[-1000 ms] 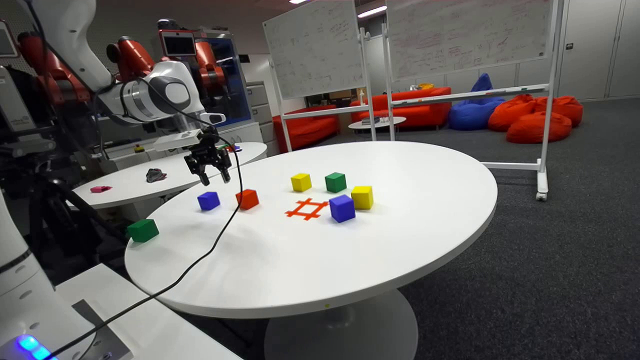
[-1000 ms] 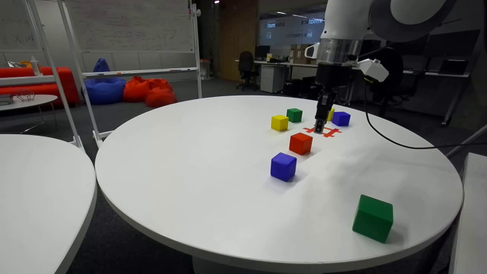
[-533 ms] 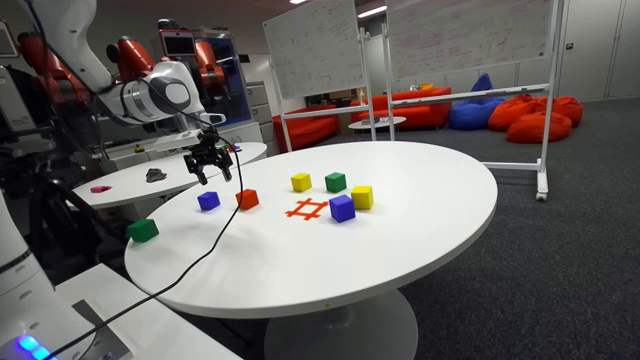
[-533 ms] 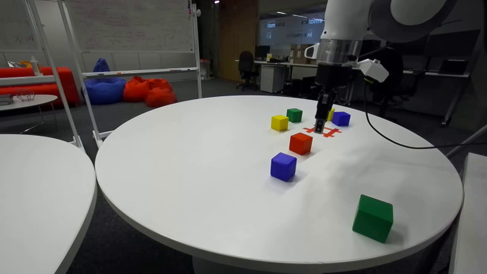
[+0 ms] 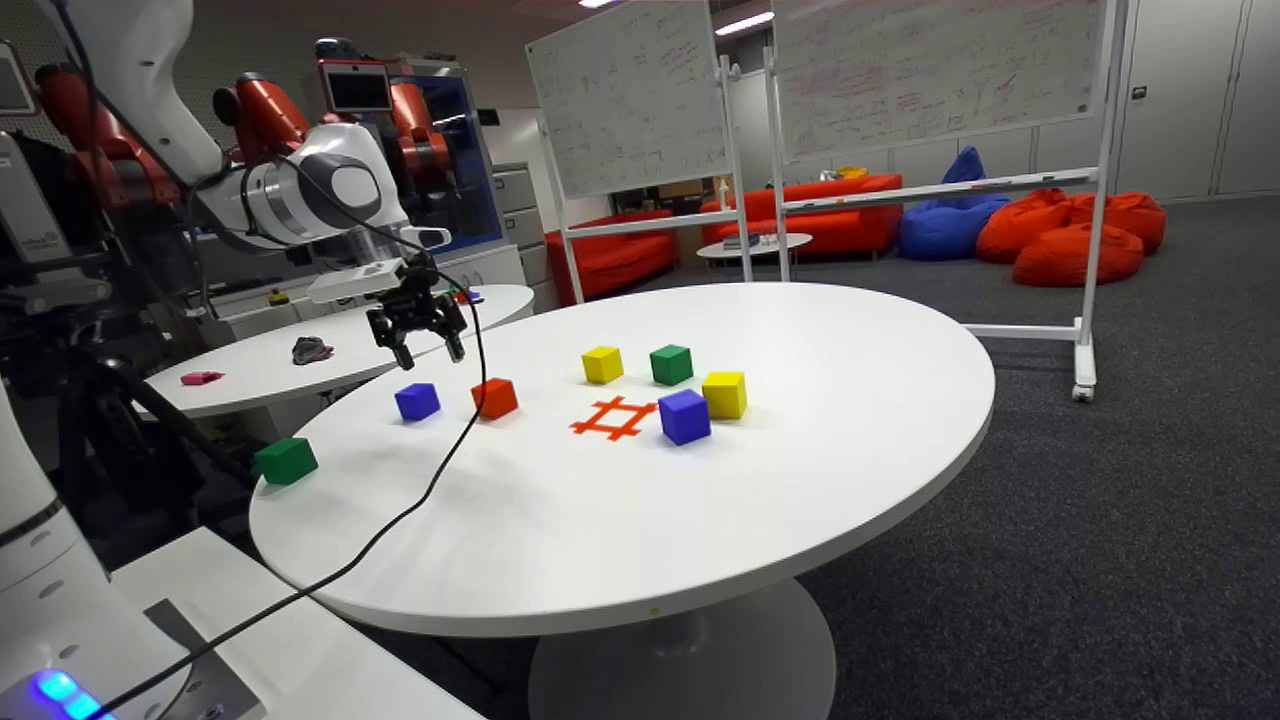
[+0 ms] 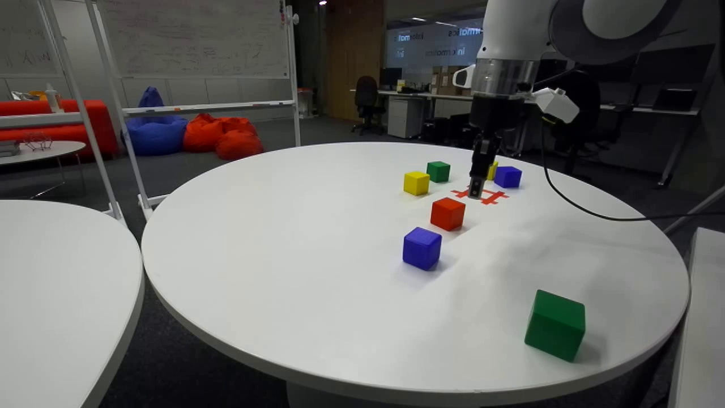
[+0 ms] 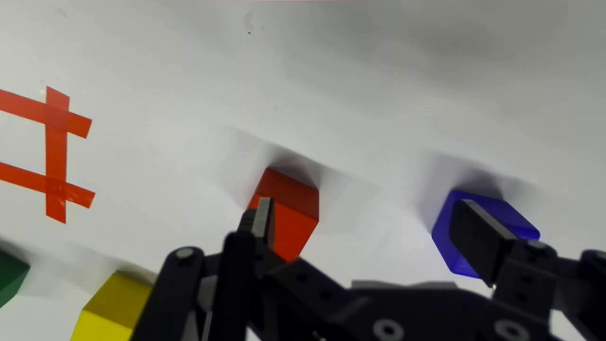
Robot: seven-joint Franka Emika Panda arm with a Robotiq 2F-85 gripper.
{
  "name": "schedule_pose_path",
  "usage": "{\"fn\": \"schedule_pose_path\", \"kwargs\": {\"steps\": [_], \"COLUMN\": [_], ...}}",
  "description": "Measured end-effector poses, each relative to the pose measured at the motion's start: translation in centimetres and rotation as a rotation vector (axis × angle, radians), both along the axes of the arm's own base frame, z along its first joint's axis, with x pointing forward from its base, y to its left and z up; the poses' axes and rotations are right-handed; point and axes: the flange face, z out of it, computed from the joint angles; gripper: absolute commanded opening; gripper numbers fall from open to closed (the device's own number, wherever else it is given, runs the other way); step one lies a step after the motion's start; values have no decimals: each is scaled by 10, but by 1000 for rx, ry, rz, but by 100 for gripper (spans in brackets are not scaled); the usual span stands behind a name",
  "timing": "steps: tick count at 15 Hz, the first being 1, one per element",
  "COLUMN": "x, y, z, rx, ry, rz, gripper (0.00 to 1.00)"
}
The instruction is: Unstack all the toy blocks then put the orange block in the marked zone
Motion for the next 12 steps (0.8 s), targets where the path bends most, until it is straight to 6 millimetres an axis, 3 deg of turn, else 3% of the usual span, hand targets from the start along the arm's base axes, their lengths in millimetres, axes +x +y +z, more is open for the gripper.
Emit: {"fn": "schedule_pose_path", "kwargs": {"steps": [9, 12], "x": [11, 9], "y": [11, 19], "z": [3, 0], "rx": [204, 195], "ry": [-76, -75], "rz": [-241, -205], "gripper": [100, 100]}}
